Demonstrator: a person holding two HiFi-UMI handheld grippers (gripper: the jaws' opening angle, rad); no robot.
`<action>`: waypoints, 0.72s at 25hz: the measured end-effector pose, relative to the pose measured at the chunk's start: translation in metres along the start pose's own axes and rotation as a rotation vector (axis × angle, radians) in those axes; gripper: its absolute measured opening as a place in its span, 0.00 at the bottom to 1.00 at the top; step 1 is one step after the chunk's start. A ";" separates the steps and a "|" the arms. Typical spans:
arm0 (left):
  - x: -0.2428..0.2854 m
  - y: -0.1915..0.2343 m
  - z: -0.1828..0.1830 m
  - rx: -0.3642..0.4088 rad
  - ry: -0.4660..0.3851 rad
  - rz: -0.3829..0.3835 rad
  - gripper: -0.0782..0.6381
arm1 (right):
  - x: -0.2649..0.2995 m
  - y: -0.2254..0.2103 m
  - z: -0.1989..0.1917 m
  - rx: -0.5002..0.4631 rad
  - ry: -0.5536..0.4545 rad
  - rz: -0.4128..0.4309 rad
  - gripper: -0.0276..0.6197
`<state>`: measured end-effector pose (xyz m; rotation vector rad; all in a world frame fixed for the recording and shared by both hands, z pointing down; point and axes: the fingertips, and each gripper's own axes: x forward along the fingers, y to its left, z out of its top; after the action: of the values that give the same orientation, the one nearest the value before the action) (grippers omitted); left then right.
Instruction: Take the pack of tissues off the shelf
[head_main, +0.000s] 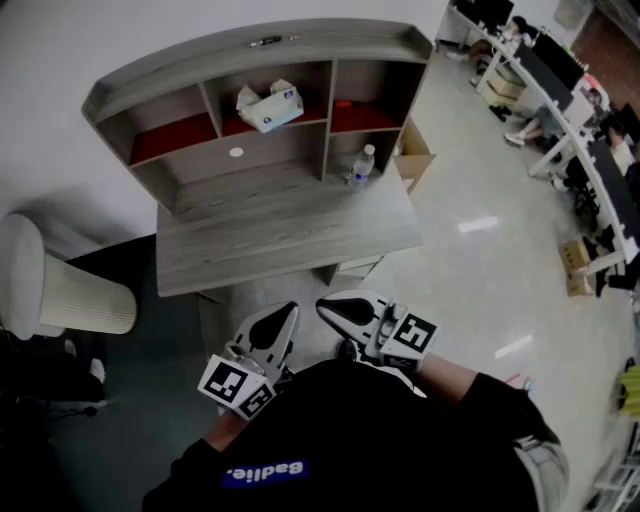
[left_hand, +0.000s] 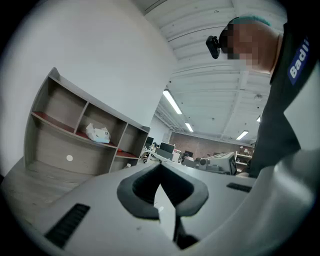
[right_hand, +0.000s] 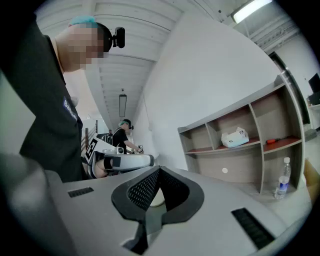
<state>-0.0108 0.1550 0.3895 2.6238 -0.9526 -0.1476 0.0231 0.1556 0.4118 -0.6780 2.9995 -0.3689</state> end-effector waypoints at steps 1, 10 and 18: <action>0.001 -0.001 -0.001 -0.001 0.001 -0.001 0.11 | -0.001 -0.001 0.000 0.002 -0.002 -0.002 0.09; 0.009 -0.005 -0.005 0.000 0.006 -0.009 0.11 | -0.011 -0.007 -0.004 0.005 0.000 -0.018 0.09; 0.015 -0.005 -0.003 0.002 0.005 -0.001 0.11 | -0.012 -0.011 0.000 -0.001 0.000 -0.008 0.09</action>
<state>0.0046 0.1501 0.3911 2.6251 -0.9496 -0.1399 0.0381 0.1513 0.4143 -0.6906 2.9982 -0.3675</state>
